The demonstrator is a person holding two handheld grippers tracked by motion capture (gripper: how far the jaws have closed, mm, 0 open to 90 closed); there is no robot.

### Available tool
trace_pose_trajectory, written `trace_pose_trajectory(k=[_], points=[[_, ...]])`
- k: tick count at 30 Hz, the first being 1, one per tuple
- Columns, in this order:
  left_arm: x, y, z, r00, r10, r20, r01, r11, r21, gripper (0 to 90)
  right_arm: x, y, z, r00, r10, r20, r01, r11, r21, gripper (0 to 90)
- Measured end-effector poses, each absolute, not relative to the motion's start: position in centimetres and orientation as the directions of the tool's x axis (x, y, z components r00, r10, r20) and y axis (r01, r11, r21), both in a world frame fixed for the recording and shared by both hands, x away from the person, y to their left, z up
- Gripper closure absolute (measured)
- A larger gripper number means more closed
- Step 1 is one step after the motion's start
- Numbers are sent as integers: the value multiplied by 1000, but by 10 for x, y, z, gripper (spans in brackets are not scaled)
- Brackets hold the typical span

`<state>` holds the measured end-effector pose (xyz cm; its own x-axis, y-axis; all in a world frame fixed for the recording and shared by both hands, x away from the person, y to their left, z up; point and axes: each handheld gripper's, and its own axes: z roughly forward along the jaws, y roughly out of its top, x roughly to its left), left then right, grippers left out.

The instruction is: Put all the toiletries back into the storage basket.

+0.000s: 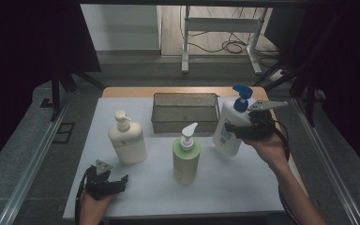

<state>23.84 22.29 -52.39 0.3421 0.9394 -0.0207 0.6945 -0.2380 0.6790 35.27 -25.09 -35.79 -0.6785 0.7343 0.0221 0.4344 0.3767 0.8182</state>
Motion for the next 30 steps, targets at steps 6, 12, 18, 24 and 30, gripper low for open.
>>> trace_pose_trajectory(k=[6,12,18,24,30], points=[[238,223,-524,343,939,-19,695,-240,678,120,356,-244,-354,-684,730,22,430,378,820,376],[238,223,-524,343,939,-19,695,-240,678,120,359,-237,-349,-693,721,18,418,381,825,376],[238,223,-524,340,940,-22,694,-235,681,119,364,-226,-339,-700,714,19,405,374,834,377],[238,223,-524,340,940,-23,694,-234,681,120,369,-216,-332,-701,713,9,395,378,837,377],[239,223,-524,339,941,-24,694,-233,682,120,375,-207,-325,-702,712,5,387,375,842,378]])
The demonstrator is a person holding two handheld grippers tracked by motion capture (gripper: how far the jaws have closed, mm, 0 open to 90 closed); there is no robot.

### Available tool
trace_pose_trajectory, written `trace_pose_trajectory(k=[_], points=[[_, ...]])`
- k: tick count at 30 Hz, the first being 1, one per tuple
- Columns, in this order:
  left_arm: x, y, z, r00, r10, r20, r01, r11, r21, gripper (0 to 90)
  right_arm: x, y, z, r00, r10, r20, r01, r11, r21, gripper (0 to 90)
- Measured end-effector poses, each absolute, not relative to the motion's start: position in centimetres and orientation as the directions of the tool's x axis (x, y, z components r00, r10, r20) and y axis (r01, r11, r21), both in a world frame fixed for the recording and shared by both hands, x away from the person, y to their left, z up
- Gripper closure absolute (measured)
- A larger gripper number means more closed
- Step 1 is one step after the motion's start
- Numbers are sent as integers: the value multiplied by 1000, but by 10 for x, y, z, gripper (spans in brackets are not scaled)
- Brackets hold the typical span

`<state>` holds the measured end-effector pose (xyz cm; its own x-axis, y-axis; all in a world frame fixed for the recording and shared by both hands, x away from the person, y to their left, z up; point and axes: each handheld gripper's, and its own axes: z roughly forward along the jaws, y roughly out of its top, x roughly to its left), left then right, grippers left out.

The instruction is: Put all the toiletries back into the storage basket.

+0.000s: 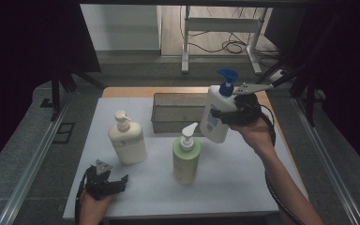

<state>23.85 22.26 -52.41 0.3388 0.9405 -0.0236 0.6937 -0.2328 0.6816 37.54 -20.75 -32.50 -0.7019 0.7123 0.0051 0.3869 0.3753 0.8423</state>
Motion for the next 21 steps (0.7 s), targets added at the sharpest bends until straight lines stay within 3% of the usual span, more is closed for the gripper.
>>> trace_pose_trajectory(k=[21], points=[[239,223,-524,339,941,-24,693,-232,682,120,398,-169,-316,-700,714,-23,352,373,858,379]])
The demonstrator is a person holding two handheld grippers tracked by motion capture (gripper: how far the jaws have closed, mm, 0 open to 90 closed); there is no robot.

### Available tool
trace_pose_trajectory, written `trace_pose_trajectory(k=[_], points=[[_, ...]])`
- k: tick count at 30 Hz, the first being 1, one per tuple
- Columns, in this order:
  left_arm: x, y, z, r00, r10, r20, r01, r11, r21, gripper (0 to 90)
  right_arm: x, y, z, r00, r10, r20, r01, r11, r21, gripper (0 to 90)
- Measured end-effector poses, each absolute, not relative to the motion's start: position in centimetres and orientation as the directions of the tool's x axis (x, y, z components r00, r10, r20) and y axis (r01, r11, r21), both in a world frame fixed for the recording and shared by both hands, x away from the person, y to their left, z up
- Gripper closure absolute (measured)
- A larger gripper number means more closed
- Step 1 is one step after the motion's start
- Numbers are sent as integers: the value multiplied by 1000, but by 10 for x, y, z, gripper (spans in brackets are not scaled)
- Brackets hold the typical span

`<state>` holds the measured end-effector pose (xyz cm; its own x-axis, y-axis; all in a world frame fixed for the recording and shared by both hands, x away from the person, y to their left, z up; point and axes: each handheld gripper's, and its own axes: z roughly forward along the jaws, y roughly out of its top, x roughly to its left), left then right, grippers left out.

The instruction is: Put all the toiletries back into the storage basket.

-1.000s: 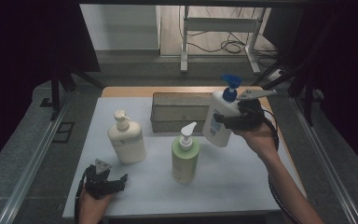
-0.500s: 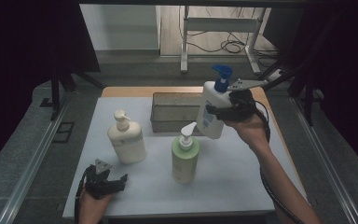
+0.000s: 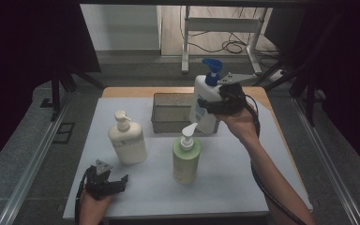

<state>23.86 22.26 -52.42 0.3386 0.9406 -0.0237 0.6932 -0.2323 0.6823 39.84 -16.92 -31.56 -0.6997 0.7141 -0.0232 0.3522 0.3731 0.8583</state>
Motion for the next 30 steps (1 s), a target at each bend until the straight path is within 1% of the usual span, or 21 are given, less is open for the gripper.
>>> trace_pose_trajectory(k=[5,23,30], points=[[239,223,-524,338,941,-24,694,-232,682,119,406,-163,-318,-696,718,-12,360,363,859,379],[239,223,-524,338,941,-25,695,-232,681,119,426,-145,-318,-683,730,-20,355,356,864,380],[239,223,-524,339,940,-26,696,-232,679,118,436,-131,-323,-684,729,-20,354,355,865,380]])
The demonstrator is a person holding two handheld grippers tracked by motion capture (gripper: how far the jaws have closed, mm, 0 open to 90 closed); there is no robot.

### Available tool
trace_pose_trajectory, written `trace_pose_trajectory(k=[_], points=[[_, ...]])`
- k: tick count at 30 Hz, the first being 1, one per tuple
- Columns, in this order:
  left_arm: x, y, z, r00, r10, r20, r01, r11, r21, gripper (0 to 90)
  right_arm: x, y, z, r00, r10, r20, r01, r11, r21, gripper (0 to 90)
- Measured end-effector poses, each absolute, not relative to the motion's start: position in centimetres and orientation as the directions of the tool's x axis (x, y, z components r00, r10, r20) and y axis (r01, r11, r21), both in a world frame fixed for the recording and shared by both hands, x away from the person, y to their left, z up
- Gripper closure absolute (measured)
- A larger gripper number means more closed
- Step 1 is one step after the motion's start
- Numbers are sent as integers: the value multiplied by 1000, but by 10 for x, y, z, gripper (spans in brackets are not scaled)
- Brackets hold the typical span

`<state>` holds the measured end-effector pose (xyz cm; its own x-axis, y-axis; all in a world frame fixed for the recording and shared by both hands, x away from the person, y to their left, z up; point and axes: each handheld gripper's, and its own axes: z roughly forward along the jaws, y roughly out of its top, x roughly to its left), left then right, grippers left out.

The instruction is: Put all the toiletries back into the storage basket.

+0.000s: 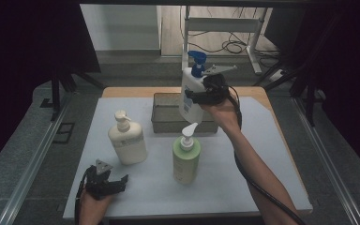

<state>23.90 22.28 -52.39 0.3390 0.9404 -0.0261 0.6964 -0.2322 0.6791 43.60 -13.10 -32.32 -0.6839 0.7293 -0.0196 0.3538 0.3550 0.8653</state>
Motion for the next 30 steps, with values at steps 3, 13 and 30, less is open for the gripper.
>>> trace_pose_trajectory(k=[3,13,30], points=[[239,223,-524,340,940,-27,697,-232,679,118,440,-125,-325,-685,728,-21,351,356,866,380],[239,223,-524,340,940,-28,697,-232,679,118,456,-107,-329,-684,729,-27,351,360,865,380],[239,223,-524,341,940,-28,697,-233,678,118,480,-77,-343,-681,731,-45,346,375,860,381]])
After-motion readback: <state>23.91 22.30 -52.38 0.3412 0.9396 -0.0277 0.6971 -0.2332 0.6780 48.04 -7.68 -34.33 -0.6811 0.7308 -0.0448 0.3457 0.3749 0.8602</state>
